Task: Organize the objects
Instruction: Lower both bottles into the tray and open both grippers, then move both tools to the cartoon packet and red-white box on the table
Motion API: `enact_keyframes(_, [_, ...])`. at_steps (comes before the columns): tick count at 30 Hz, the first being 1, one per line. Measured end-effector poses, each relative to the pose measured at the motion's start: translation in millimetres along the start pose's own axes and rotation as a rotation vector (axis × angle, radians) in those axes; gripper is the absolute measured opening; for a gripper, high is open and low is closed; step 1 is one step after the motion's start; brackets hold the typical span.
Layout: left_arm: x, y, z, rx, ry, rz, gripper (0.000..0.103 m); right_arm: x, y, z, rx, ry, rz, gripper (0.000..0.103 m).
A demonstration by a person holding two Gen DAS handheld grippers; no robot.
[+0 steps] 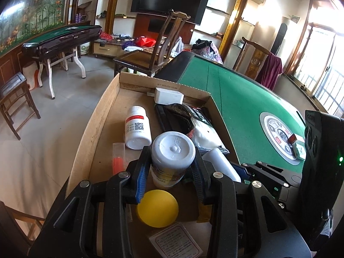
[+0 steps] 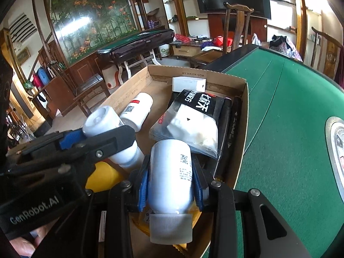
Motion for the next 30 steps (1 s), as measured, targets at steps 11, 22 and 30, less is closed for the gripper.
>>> enact_keyframes(11, [15,10,-8,0.014,-0.028,-0.038,0.054,26,11,-15,-0.074,0.047,-0.068,0.039])
enact_keyframes(22, [32,20,-28,0.021,-0.061,-0.072,0.058,71,12,-56,-0.196,0.080,-0.142,0.043])
enact_keyframes(30, [35,21,-58,-0.034,-0.086,-0.075,0.059,119,7,-161,-0.401,-0.001,-0.206,0.044])
Point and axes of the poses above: each gripper's, at about its wrist camera, not at the fingertips, and x roughly against the way its jaws point, z to its left, y to its top, the point moved 4 cm from there along -x, roughly the way its jaws point, and after that the axes turned 10 degrees about -z, right-handed, at the moved point
